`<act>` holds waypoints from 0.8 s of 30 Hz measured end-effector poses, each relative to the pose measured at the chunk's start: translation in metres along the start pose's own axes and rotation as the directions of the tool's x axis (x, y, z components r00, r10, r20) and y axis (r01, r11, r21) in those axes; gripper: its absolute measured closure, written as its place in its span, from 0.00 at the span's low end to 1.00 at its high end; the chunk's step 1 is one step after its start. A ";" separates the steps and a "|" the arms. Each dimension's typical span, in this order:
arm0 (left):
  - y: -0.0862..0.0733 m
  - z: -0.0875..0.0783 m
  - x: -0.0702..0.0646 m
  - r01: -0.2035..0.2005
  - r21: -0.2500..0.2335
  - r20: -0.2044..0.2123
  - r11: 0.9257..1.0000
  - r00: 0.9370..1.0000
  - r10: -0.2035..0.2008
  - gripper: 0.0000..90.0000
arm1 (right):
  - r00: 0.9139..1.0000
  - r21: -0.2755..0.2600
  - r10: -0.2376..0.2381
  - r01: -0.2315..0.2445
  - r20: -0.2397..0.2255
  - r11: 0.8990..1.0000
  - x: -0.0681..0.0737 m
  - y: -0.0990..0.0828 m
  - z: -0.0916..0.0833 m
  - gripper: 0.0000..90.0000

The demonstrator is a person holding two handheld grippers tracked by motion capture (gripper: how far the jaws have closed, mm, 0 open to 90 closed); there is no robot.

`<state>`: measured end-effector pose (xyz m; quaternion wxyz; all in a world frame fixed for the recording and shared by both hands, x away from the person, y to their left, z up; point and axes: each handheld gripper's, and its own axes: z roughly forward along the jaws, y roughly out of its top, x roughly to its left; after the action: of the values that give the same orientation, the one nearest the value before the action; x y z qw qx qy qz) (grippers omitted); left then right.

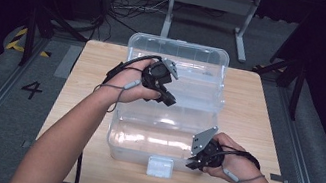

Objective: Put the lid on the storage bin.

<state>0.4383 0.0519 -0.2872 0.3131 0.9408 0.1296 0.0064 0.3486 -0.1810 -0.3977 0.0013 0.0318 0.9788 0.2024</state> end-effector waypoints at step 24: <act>0.000 0.004 -0.024 -0.058 0.072 0.037 0.996 0.998 0.055 0.95 | 0.999 -0.006 -0.024 0.024 0.029 1.000 0.001 0.000 0.001 0.92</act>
<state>0.4158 0.0437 -0.2893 0.2806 0.9548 0.0977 -0.0062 0.3473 -0.1804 -0.3984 0.0180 0.0229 0.9783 0.2050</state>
